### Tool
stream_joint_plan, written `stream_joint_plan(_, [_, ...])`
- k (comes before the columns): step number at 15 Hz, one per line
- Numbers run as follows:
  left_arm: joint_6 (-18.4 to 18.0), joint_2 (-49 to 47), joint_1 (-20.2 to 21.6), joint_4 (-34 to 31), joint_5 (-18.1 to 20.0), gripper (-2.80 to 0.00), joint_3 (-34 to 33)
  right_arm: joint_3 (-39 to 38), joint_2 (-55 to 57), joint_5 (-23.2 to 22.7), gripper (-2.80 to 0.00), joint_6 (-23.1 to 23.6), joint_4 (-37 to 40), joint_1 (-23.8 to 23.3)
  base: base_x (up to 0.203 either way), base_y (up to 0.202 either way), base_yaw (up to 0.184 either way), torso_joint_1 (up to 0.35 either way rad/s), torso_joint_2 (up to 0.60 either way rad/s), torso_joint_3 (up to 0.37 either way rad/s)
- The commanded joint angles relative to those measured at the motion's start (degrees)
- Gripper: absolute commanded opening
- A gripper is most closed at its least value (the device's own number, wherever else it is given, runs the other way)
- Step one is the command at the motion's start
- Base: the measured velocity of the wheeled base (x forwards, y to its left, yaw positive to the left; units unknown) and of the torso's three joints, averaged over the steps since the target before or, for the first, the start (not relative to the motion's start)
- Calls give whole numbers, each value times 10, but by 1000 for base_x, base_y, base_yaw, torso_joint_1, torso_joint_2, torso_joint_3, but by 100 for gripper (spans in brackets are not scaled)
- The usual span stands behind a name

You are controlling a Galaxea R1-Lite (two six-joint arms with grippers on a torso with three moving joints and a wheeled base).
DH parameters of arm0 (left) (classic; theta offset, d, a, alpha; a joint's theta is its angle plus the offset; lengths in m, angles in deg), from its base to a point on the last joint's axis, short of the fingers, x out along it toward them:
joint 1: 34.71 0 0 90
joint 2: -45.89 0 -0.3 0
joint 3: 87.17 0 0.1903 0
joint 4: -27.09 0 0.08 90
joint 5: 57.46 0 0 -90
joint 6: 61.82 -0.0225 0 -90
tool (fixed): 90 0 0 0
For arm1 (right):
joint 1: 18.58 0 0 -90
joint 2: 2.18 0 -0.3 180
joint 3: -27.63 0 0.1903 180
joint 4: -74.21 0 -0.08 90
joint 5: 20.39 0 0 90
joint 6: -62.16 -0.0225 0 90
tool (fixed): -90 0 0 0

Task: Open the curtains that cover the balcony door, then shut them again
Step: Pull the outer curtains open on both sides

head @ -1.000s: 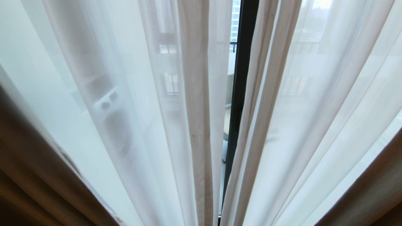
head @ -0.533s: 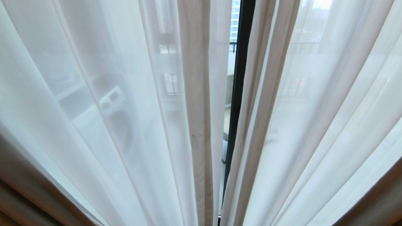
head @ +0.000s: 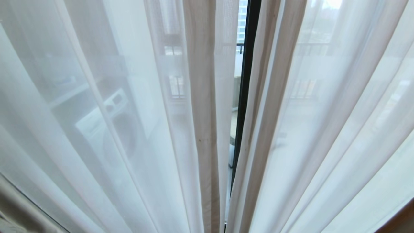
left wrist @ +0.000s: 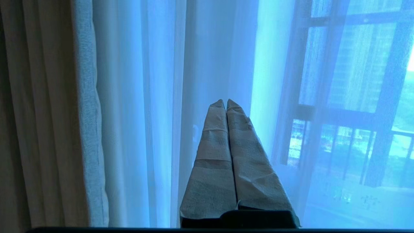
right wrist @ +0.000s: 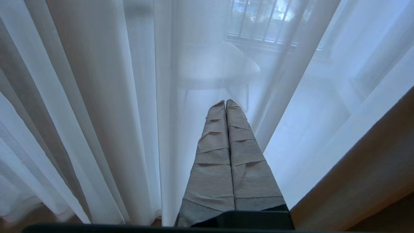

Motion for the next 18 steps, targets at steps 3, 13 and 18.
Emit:
stream_joint_plan(3, [1, -3, -1, 2, 1, -280, 0, 0, 0, 0, -280, 1, 0, 0, 0, 0, 0, 0, 0, 0])
stream_joint_plan(13, [-1, -4, -130, 1, 25, -280, -13, 0, 0, 0, -280, 1, 0, 0, 0, 0, 0, 0, 0, 0])
stream_joint_plan(18, [-66, -24, -406, -14, -22, -280, -42, 0, 0, 0, -280, 1, 0, 0, 0, 0, 0, 0, 0, 0])
